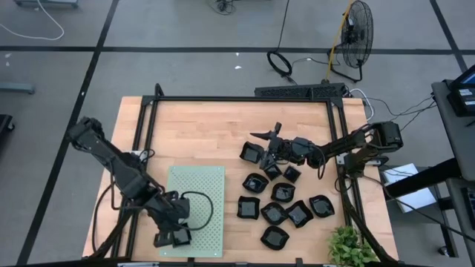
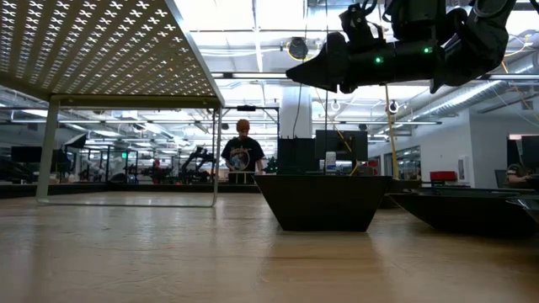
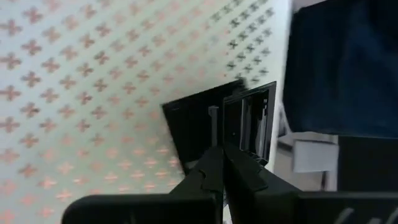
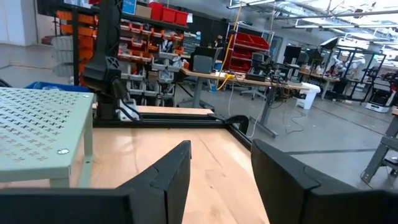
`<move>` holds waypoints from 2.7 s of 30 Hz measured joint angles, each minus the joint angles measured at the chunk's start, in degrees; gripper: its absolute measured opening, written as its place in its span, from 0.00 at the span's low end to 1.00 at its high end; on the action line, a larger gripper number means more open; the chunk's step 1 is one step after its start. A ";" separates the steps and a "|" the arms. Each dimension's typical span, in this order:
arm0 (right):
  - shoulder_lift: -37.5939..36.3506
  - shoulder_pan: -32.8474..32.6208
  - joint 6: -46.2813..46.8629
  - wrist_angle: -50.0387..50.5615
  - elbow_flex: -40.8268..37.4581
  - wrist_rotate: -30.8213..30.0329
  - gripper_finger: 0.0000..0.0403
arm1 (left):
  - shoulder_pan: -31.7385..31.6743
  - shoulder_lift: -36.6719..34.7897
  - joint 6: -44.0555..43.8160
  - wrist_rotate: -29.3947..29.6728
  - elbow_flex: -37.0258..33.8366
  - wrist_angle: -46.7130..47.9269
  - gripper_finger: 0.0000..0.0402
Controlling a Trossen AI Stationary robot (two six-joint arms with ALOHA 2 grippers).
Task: Pick & Place Mini shaped plates
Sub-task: Stack the square plate on top of the other square plate on the shelf, then stack the square plate on top of the other square plates on the shelf
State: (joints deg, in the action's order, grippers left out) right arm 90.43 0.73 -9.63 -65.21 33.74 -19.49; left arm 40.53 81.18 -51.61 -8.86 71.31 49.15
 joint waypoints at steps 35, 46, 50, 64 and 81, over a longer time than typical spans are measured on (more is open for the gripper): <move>0.00 -0.09 -0.22 0.35 0.00 -0.12 0.39 | -0.11 -1.84 0.37 -1.40 0.00 0.98 0.19; 0.04 -0.09 1.36 0.91 -0.02 -0.13 0.39 | -0.61 -6.64 17.34 20.68 0.02 5.10 0.19; 0.04 -0.09 3.25 2.60 -0.02 -0.12 0.39 | -3.45 -7.50 26.01 23.38 0.02 4.05 0.19; -14.30 -1.39 16.08 36.80 0.39 0.07 0.39 | -28.49 -23.84 48.89 4.75 -23.82 -18.36 0.19; -31.62 -0.75 48.01 100.68 -0.28 2.41 0.39 | -40.83 -49.54 49.96 1.78 -42.73 -43.94 0.19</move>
State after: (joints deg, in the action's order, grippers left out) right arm 58.81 -0.02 38.38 35.47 33.46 -17.08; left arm -0.30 31.64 -1.65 -7.07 28.58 5.21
